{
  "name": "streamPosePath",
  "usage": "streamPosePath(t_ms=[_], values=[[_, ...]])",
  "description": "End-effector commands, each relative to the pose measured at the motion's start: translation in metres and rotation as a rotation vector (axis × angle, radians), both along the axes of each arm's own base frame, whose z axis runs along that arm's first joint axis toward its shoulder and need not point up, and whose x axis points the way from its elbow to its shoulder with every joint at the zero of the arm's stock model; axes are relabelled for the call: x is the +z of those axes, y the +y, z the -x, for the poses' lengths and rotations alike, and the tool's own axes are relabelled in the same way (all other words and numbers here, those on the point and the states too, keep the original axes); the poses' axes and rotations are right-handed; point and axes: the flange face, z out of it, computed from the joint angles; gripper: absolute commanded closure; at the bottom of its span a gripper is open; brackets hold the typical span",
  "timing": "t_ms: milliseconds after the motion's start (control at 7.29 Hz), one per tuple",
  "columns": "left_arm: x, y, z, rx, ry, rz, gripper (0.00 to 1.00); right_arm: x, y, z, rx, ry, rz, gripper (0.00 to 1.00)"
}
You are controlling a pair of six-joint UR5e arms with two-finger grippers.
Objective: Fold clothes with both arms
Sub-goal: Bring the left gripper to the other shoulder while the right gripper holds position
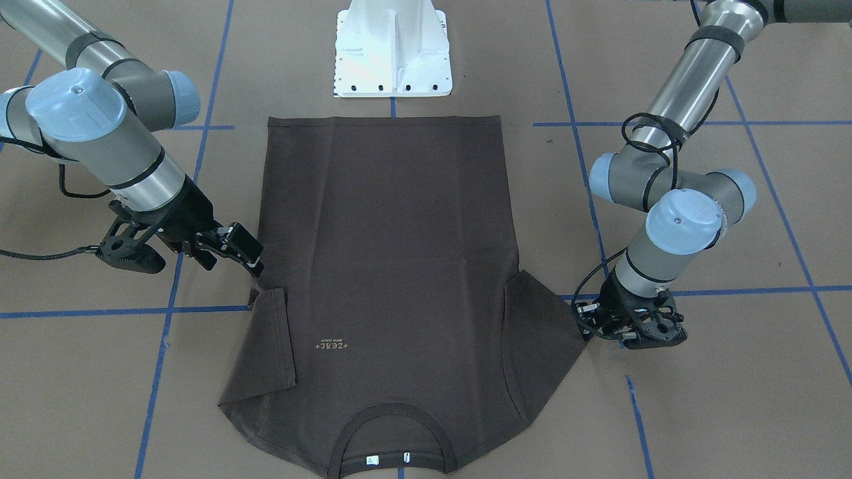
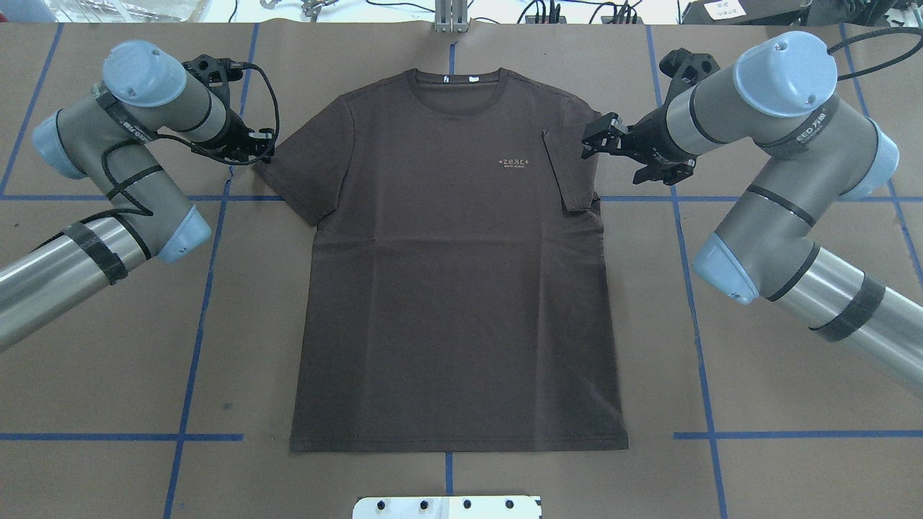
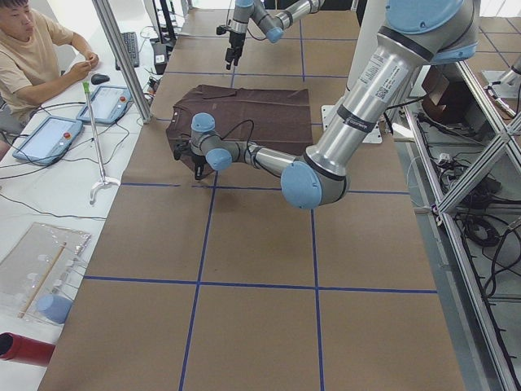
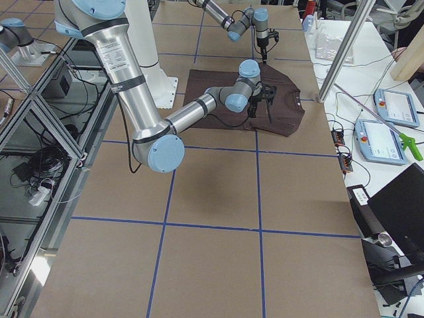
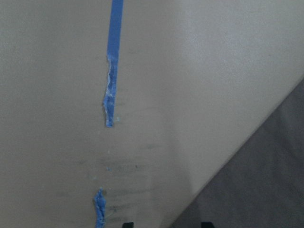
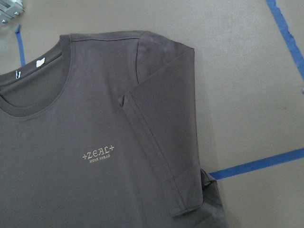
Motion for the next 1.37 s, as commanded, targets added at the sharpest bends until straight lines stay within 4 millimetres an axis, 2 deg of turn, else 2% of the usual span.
streamPosePath(t_ms=[0, 137, 274, 411, 549, 823, 960, 1097, 1234], values=[[0.000, -0.001, -0.004, 0.000, -0.002, 0.007, 0.86, 0.003, 0.001, 0.000, -0.001, 0.003, 0.002, 0.00], [-0.007, -0.004, -0.006, -0.010, 0.006, 0.013, 1.00, 0.004, 0.001, -0.001, -0.001, 0.005, 0.004, 0.00], [-0.010, -0.005, -0.007, -0.013, 0.012, 0.015, 1.00, 0.003, 0.001, 0.000, -0.001, 0.003, 0.005, 0.00], [-0.030, -0.010, -0.010, -0.019, 0.032, 0.012, 1.00, 0.004, 0.000, 0.000, -0.001, 0.004, 0.006, 0.00], [-0.037, -0.011, -0.012, -0.027, 0.043, 0.016, 1.00, 0.003, 0.001, 0.000, -0.001, 0.003, 0.005, 0.00], [-0.021, -0.008, -0.007, -0.025, 0.027, 0.018, 0.99, 0.004, 0.000, 0.000, -0.001, 0.004, 0.006, 0.00], [-0.017, -0.007, -0.007, -0.027, 0.018, 0.021, 0.58, 0.003, 0.000, 0.000, -0.001, 0.003, 0.006, 0.00], [-0.015, -0.007, -0.006, -0.029, 0.013, 0.023, 0.48, 0.004, 0.000, 0.001, -0.001, 0.005, 0.007, 0.00], [-0.009, -0.004, -0.004, -0.027, 0.011, 0.029, 0.44, 0.005, 0.000, 0.001, -0.001, 0.006, 0.008, 0.00]])
